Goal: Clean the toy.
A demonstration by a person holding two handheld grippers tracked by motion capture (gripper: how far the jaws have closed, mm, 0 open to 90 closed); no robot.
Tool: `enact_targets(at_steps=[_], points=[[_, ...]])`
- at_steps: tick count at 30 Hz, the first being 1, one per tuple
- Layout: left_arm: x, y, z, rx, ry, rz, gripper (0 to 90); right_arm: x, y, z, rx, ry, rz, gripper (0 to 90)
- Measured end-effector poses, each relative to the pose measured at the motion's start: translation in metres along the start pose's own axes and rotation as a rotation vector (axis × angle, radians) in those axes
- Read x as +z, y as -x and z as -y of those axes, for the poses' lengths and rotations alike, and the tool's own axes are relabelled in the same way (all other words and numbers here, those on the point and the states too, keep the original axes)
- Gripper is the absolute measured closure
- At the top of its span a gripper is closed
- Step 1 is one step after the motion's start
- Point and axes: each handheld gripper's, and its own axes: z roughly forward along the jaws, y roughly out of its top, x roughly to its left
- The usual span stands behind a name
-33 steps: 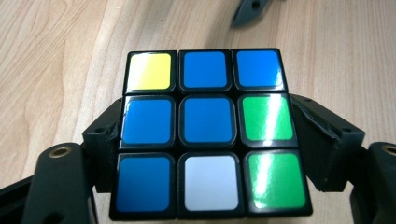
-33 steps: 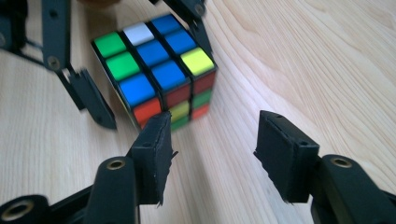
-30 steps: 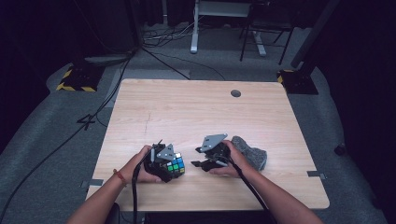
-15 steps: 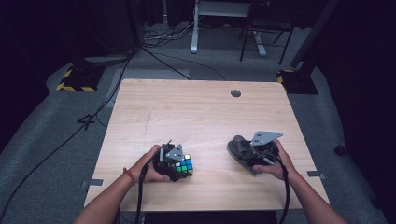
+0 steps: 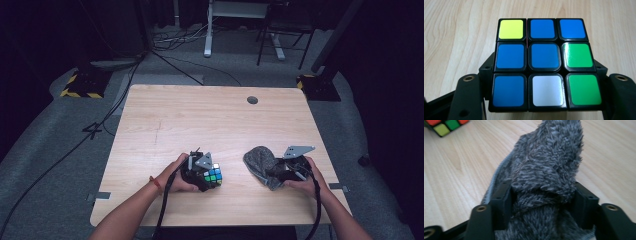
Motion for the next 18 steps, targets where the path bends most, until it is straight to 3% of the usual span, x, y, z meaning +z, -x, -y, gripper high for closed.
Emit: enact_targets(at_steps=[4,6,7,9,14,18], points=[[0.009,0.002,-0.010,-0.060,0.001,-0.061,33.2,0.005,-0.007,-0.002,-0.040,-0.011,-0.009,54.2],[0.012,0.003,-0.012,-0.075,-0.022,-0.067,32.6,0.007,-0.010,-0.003,-0.048,-0.019,-0.007,55.0],[0.013,0.003,-0.011,-0.073,-0.037,-0.065,31.5,0.007,-0.010,-0.003,-0.048,-0.020,-0.008,55.3],[0.012,0.003,-0.007,-0.075,-0.043,-0.033,17.8,0.007,-0.010,-0.003,-0.051,-0.018,-0.009,55.2],[-0.005,0.004,0.005,-0.079,-0.032,-0.030,16.7,0.001,-0.011,-0.002,-0.059,-0.009,-0.030,55.8],[-0.014,0.007,0.014,-0.070,-0.026,0.006,17.9,-0.002,-0.017,-0.004,-0.077,-0.008,-0.073,61.4]])
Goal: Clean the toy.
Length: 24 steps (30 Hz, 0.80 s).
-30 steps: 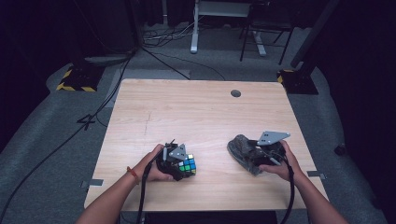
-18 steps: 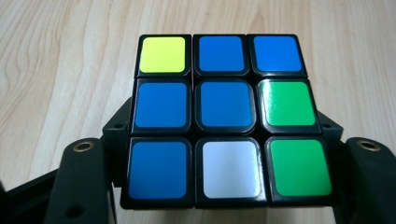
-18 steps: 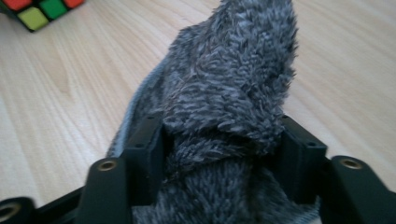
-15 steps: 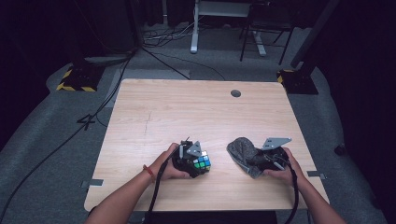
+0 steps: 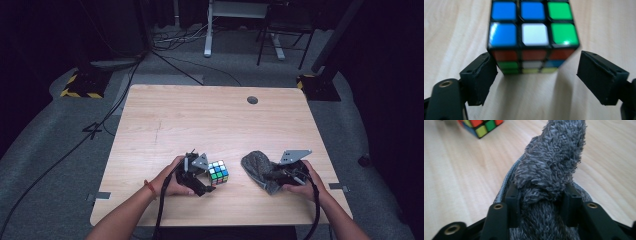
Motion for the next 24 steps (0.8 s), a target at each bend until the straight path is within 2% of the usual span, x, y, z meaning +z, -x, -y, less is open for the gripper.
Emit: enact_targets(at_steps=[2,3,5,8,10,11,12,13,14,15,16,17,18,19,21,24], points=[[0.001,0.003,0.001,0.017,-0.020,0.007,17.6,0.002,-0.006,-0.001,-0.012,-0.002,-0.052,63.3],[0.001,0.005,0.001,0.014,-0.030,0.010,18.4,0.004,-0.011,-0.003,-0.025,-0.008,-0.070,63.5],[0.002,0.010,0.000,0.034,-0.046,0.003,19.3,0.007,-0.017,-0.006,-0.046,-0.011,-0.095,63.7],[0.003,0.014,-0.001,0.051,-0.047,0.026,20.5,0.012,-0.028,-0.012,-0.069,-0.014,-0.115,63.7],[0.002,0.017,-0.002,0.065,-0.052,0.009,23.2,0.016,-0.032,-0.014,-0.075,-0.019,-0.111,63.8],[0.002,0.016,-0.002,0.069,-0.045,0.007,21.1,0.017,-0.032,-0.015,-0.077,-0.022,-0.108,63.8],[0.002,0.013,-0.001,0.064,-0.037,-0.023,19.1,0.018,-0.032,-0.015,-0.078,-0.022,-0.111,63.8],[0.001,0.009,0.000,0.042,-0.014,-0.026,18.7,0.019,-0.032,-0.016,-0.072,-0.021,-0.119,63.7],[-0.001,0.004,0.001,0.021,0.014,-0.006,18.7,0.020,-0.031,-0.016,-0.072,-0.022,-0.124,63.7],[-0.001,-0.001,0.001,0.023,0.033,-0.007,18.3,0.020,-0.031,-0.016,-0.070,-0.020,-0.126,63.7],[-0.001,-0.003,-0.001,0.028,0.039,-0.029,17.5,0.020,-0.030,-0.015,-0.069,-0.018,-0.130,63.6],[0.001,-0.006,-0.004,0.050,0.031,-0.054,17.6,0.020,-0.030,-0.015,-0.069,-0.017,-0.131,63.6],[0.003,-0.007,-0.006,0.072,0.025,-0.060,17.1,0.020,-0.029,-0.015,-0.070,-0.017,-0.131,63.4],[0.006,-0.009,-0.009,0.107,0.026,-0.052,15.8,0.021,-0.029,-0.015,-0.070,-0.018,-0.131,63.4],[0.012,-0.011,-0.016,0.130,0.033,-0.005,15.3,0.021,-0.029,-0.015,-0.071,-0.015,-0.134,63.4],[0.021,-0.009,-0.027,0.167,0.035,-0.002,15.6,0.023,-0.029,-0.016,-0.070,-0.016,-0.132,63.4]])
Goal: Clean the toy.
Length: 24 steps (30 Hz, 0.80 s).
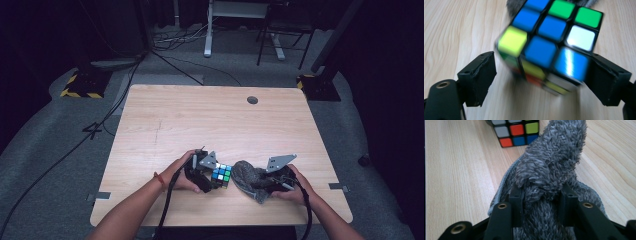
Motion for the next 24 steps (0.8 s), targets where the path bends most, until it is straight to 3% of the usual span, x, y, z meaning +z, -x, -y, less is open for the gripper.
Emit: enact_targets(at_steps=[3,4,7,9,15,20,24], points=[[0.006,0.000,-0.005,-0.002,0.012,0.046,17.1,0.001,0.001,0.000,0.002,0.007,0.000,63.4],[0.007,0.000,-0.005,-0.010,0.015,0.072,22.1,0.001,0.001,0.000,0.001,0.007,0.001,63.7],[0.010,0.002,0.001,-0.029,-0.016,0.063,29.8,0.000,-0.001,0.000,-0.009,0.022,0.011,68.3],[0.009,0.002,0.005,-0.045,-0.008,0.062,32.5,0.000,-0.001,0.000,-0.015,0.039,0.012,71.8],[0.007,0.005,0.001,-0.007,-0.017,0.040,33.5,-0.011,-0.004,-0.011,-0.027,0.149,0.015,74.1],[-0.001,0.011,-0.012,0.020,0.027,0.037,33.6,-0.022,-0.009,-0.031,-0.060,0.229,0.001,74.1],[-0.012,0.013,-0.023,0.030,0.094,0.031,33.7,-0.023,-0.012,-0.041,-0.070,0.257,-0.005,74.2]])
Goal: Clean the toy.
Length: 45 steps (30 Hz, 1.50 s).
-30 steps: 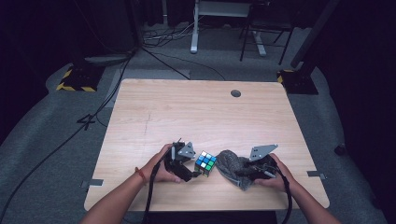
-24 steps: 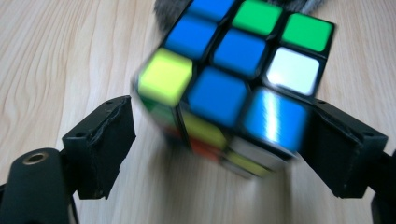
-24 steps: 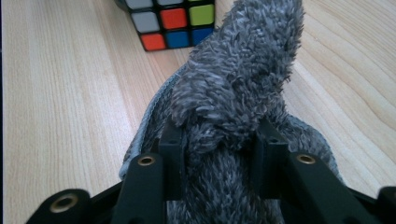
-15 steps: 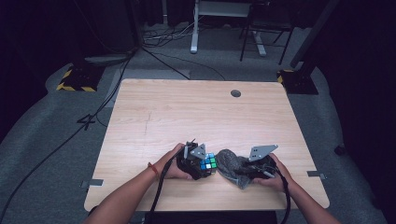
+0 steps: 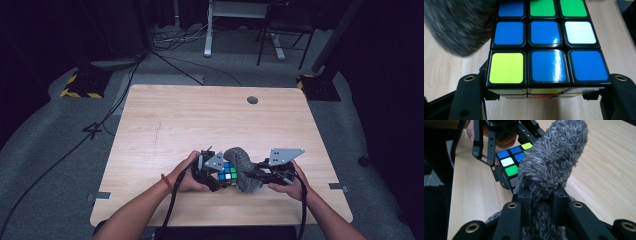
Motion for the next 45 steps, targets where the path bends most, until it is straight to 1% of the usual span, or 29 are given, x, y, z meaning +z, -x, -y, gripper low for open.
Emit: enact_targets(at_steps=[2,3,6,7,9,11,13,14,15,17,18,20,22,23,24,27,29,30,32,34,36,37,38,42,45], points=[[-0.004,0.001,-0.002,0.012,-0.003,-0.015,33.7,0.000,0.001,-0.002,-0.001,0.011,-0.003,74.4],[-0.006,0.000,-0.002,0.014,0.007,-0.014,33.7,-0.001,0.001,-0.002,-0.002,0.012,-0.010,74.6],[-0.013,-0.001,-0.005,0.013,0.044,-0.018,33.7,0.002,0.001,0.000,0.000,-0.022,-0.030,75.0],[-0.016,-0.001,-0.006,0.015,0.056,-0.030,33.8,0.004,0.000,0.002,-0.001,-0.032,-0.034,75.0],[-0.020,-0.001,-0.007,0.016,0.061,-0.042,33.8,0.007,-0.001,0.005,-0.005,-0.047,-0.052,75.2],[-0.023,-0.002,-0.006,0.015,0.079,-0.052,33.8,0.009,-0.002,0.007,-0.009,-0.055,-0.066,75.3],[-0.024,-0.002,-0.005,0.022,0.063,-0.065,33.8,0.010,-0.004,0.008,-0.017,-0.064,-0.082,75.4],[-0.024,-0.003,-0.004,0.015,0.063,-0.063,33.8,0.011,-0.005,0.008,-0.033,-0.076,-0.088,75.4],[-0.023,-0.004,-0.003,0.010,0.053,-0.065,33.8,0.010,-0.007,0.008,-0.042,-0.074,-0.092,75.4],[-0.019,-0.003,-0.002,0.021,0.022,-0.075,33.8,0.005,-0.009,0.005,-0.049,-0.050,-0.092,75.4],[-0.017,-0.002,-0.002,0.027,0.010,-0.070,33.8,0.002,-0.009,0.002,-0.052,-0.030,-0.080,75.5],[-0.012,0.000,-0.004,0.041,-0.023,-0.071,33.8,-0.004,-0.009,-0.003,-0.049,0.007,-0.072,75.5],[-0.006,0.002,-0.005,0.043,-0.042,-0.070,33.8,-0.005,-0.009,-0.007,-0.050,0.020,-0.075,75.4],[-0.003,0.003,-0.006,0.044,-0.060,-0.070,33.8,-0.005,-0.009,-0.008,-0.054,0.028,-0.073,75.4],[-0.001,0.003,-0.006,0.051,-0.073,-0.067,33.8,-0.005,-0.010,-0.009,-0.050,0.035,-0.082,75.4],[0.005,0.005,-0.006,0.052,-0.083,-0.056,33.8,-0.002,-0.011,-0.010,-0.045,0.037,-0.099,75.3],[0.009,0.006,-0.007,0.064,-0.087,-0.051,33.8,0.001,-0.011,-0.010,-0.038,0.043,-0.116,75.3],[0.010,0.007,-0.007,0.061,-0.090,-0.050,33.8,0.002,-0.012,-0.011,-0.034,0.046,-0.121,75.2],[0.013,0.008,-0.008,0.066,-0.083,-0.038,33.8,0.004,-0.013,-0.011,-0.029,0.051,-0.140,75.2],[0.015,0.010,-0.009,0.075,-0.086,-0.031,33.8,0.006,-0.014,-0.012,-0.024,0.055,-0.148,75.1],[0.016,0.010,-0.009,0.071,-0.076,-0.019,33.8,0.008,-0.013,-0.012,-0.011,0.061,-0.156,74.8],[0.017,0.010,-0.009,0.074,-0.082,-0.024,33.8,0.010,-0.012,-0.012,0.006,0.063,-0.161,74.7],[0.017,0.011,-0.009,0.074,-0.085,-0.024,33.8,0.011,-0.011,-0.011,0.012,0.058,-0.158,74.6],[0.017,0.012,-0.009,0.072,-0.089,-0.027,33.8,0.015,-0.011,-0.013,0.019,0.054,-0.141,74.1],[0.017,0.010,-0.008,0.069,-0.099,-0.035,33.8,0.021,-0.011,-0.014,0.043,0.068,-0.155,74.1]])
